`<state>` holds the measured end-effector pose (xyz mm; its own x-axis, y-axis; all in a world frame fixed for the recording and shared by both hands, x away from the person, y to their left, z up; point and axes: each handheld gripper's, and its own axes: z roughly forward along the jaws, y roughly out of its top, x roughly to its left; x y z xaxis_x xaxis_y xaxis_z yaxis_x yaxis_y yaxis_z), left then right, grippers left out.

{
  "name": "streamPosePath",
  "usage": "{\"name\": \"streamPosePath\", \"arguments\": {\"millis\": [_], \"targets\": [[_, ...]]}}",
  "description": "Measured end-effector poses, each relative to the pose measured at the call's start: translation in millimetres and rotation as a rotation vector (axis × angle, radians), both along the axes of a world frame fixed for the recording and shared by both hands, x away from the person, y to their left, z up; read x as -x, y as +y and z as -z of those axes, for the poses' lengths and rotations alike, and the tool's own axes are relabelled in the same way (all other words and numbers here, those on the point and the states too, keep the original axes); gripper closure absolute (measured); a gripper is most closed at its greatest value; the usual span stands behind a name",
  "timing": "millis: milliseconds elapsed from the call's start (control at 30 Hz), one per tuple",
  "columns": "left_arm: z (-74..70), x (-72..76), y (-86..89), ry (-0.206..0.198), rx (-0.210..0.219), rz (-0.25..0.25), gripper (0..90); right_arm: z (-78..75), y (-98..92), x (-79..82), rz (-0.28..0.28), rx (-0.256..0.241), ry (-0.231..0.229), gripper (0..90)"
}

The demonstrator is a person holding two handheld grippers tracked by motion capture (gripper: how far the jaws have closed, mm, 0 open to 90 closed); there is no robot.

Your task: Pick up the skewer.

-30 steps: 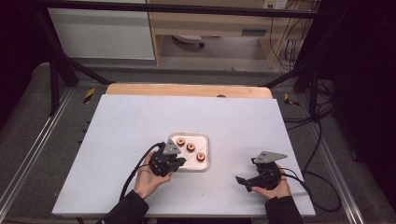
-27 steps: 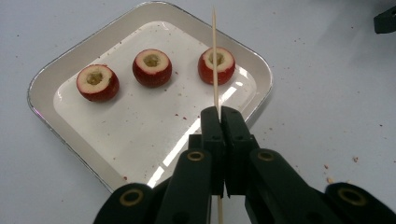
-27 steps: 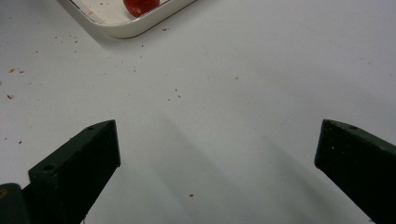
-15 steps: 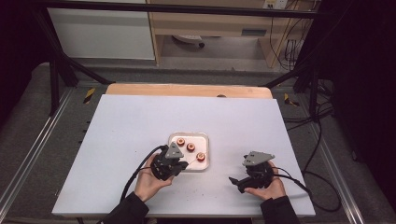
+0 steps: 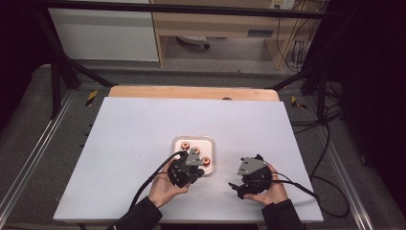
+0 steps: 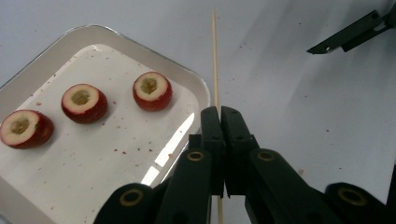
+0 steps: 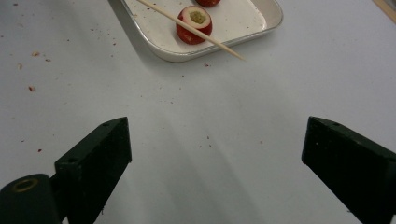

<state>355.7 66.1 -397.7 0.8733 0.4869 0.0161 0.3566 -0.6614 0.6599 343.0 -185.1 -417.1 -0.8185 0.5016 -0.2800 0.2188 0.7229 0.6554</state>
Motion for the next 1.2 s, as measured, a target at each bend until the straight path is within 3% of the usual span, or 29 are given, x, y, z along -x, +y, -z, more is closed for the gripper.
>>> {"name": "streamPosePath", "arguments": {"millis": [533, 833, 967, 1200], "targets": [[0.6, -1.0, -31.9, 0.014, -0.048, 0.064, 88.6, -2.4, 12.7, 2.2, -0.167, 0.160, -0.111, 29.6], [-0.4, 0.8, -43.3, 0.029, -0.061, 0.101, 88.6, -0.5, 18.2, 1.1, -0.304, 0.309, -0.200, 45.5], [-0.7, 1.4, -46.7, 0.034, -0.063, 0.105, 88.6, 2.9, 20.8, 2.1, -0.355, 0.356, -0.215, 53.9], [-1.4, 2.5, -51.6, 0.028, -0.080, 0.125, 88.6, 5.2, 23.0, 2.7, -0.444, 0.453, -0.281, 68.1]]}}
